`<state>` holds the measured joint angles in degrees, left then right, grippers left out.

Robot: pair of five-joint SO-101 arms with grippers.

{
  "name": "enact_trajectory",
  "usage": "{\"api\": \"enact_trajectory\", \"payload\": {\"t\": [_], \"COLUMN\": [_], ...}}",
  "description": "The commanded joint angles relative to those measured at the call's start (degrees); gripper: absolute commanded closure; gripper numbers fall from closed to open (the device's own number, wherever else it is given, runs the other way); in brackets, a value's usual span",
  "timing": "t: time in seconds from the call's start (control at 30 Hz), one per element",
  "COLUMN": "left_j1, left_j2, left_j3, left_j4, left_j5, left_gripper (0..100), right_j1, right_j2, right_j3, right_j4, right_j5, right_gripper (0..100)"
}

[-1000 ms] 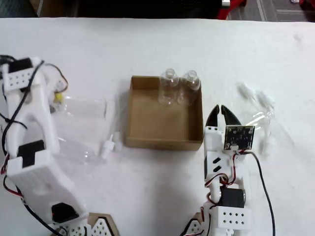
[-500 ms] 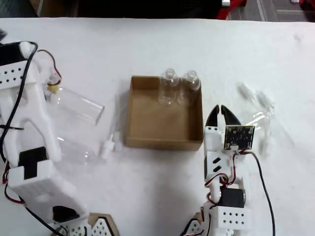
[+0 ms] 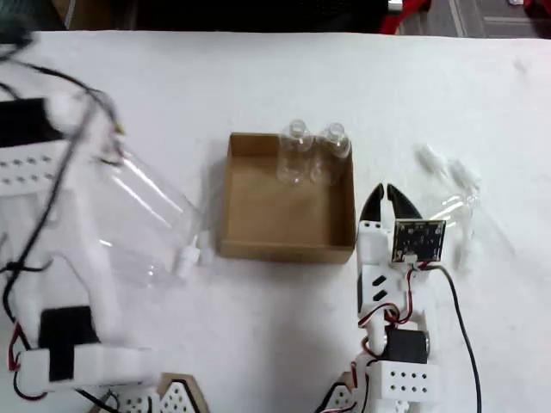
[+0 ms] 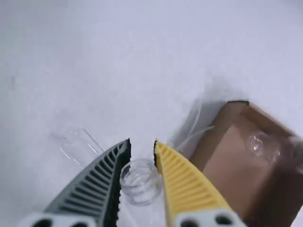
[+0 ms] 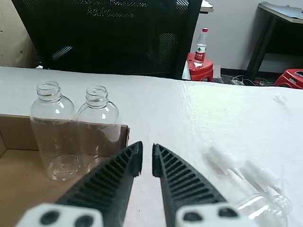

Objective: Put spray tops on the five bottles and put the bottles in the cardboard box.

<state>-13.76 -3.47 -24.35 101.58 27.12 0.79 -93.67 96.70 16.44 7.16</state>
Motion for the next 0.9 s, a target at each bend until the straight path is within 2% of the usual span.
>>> {"api": "enact_trajectory", "payload": {"t": [0.0, 0.1, 0.2, 0.77, 0.87], "left_j1": [11.6, 16.1, 17.7, 18.8, 18.8], "left_j2": [-7.1, -8.7, -9.3, -21.4, -24.1], "left_j3": [4.7, 7.2, 8.8, 11.7, 16.4], "left_j4": [-0.2, -1.6, -3.7, -3.7, -5.8], "left_j5": [-3.6, -3.7, -3.9, -4.2, -8.9], "left_gripper": [98, 98, 98, 98, 98], "right_j1": [-0.3, -0.3, -0.3, -0.2, -0.2], "right_j2": [0.1, 0.1, 0.1, 0.1, 0.1], "right_j3": [0.4, 0.4, 0.4, 0.4, 0.4], "right_j4": [-1.5, -1.5, -1.5, -1.5, -1.5], "right_j5": [0.6, 0.6, 0.6, 0.6, 0.6], "right_gripper": [97.0, 97.0, 97.0, 97.0, 97.0]}}
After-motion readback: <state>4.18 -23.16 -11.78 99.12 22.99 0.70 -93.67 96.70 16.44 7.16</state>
